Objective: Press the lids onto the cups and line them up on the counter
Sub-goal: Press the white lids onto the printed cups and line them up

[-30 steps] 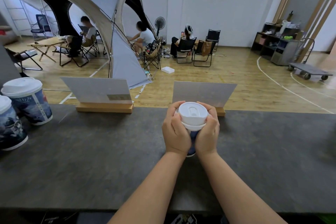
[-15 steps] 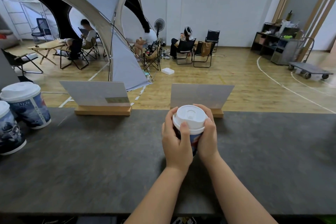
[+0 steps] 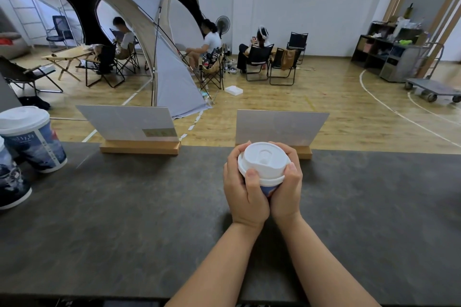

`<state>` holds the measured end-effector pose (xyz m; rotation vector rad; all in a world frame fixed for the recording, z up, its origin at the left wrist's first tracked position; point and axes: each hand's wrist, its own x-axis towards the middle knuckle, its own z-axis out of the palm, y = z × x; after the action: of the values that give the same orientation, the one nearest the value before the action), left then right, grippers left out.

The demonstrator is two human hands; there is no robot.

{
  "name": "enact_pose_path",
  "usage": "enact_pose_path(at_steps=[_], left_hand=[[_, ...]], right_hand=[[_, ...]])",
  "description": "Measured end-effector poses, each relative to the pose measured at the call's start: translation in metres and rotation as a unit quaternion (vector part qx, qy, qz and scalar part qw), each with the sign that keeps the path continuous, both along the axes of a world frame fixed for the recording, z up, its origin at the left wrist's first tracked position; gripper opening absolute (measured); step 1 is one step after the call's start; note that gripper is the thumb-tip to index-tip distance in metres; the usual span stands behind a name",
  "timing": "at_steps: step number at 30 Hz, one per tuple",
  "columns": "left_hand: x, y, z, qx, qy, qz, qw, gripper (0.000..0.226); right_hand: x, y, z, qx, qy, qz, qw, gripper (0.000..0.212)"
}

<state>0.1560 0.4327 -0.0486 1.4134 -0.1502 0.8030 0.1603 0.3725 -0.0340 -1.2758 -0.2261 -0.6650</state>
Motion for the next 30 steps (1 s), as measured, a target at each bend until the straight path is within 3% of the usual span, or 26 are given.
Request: enact_pose_path(at_steps=[7,13,18,26,30], left_hand=[[-0.008,0.003,0.007,-0.003,0.032,-0.031,0.999,0.042],[-0.028,0.017,0.009,-0.037,0.102,-0.152,0.982,0.05],[-0.051,0.028,-0.009,-0.038,0.164,-0.193,0.967,0.046],[-0.065,0.03,-0.018,-0.048,0.164,-0.233,0.957,0.092],[-0.063,0.05,-0.015,-0.067,0.168,-0.209,0.961,0.073]], right_hand=[[-0.005,-0.001,0.003,-0.001,0.017,0.022,1.0,0.031],[-0.016,-0.008,0.001,-0.006,0.133,0.05,0.99,0.053],[-0.047,-0.02,-0.013,-0.002,0.185,0.057,0.981,0.047],[-0.059,-0.011,-0.021,0.002,0.218,0.084,0.972,0.04],[-0.053,0.012,-0.015,-0.003,0.231,0.119,0.966,0.04]])
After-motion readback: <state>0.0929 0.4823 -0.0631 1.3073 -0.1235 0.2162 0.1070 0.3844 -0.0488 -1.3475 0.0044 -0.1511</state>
